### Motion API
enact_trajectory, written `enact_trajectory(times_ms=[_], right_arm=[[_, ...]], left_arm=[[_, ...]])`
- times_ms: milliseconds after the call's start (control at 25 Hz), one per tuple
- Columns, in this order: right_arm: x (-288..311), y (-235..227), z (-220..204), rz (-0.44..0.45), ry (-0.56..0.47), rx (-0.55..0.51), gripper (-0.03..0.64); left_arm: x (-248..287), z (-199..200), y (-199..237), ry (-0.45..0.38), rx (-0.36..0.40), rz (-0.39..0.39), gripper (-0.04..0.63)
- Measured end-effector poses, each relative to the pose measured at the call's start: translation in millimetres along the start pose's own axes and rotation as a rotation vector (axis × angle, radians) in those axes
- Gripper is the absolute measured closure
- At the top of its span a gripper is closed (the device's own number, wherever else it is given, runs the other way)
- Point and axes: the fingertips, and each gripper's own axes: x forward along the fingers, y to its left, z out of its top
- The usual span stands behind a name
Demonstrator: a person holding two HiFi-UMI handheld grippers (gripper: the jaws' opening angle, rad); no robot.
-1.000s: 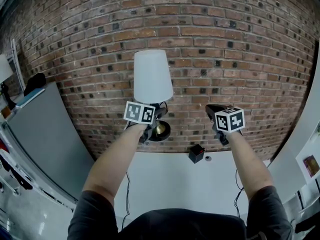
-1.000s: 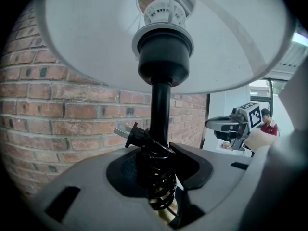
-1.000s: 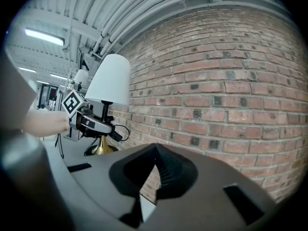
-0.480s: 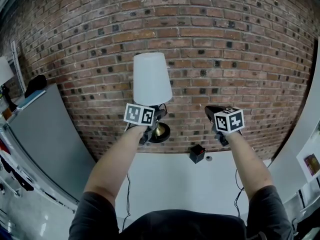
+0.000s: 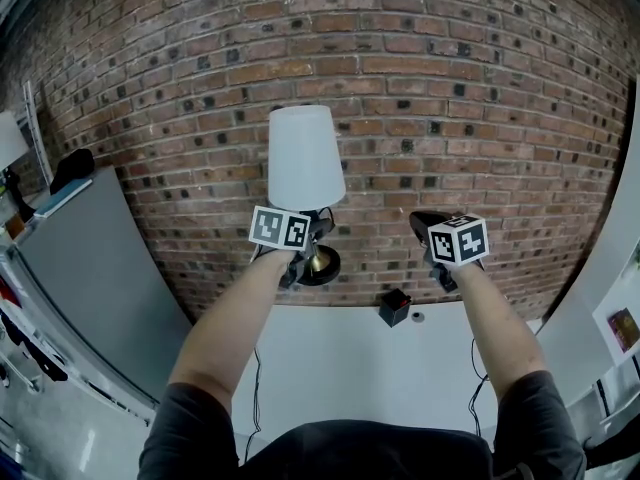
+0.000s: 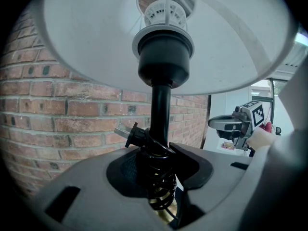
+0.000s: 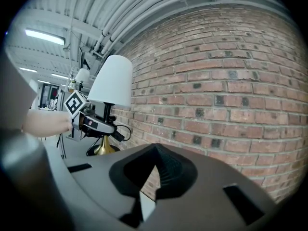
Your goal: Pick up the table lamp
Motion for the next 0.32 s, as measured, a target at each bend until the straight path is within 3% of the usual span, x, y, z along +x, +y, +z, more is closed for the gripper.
enact_trajectory(times_ms=[320], right_arm=[[1.3,4.6,2.7,0.006,0.0,-0.008,0.626]], left_arm=[[-0.1,-3.4,1.4,0.001,-0.01,0.0,0.462]])
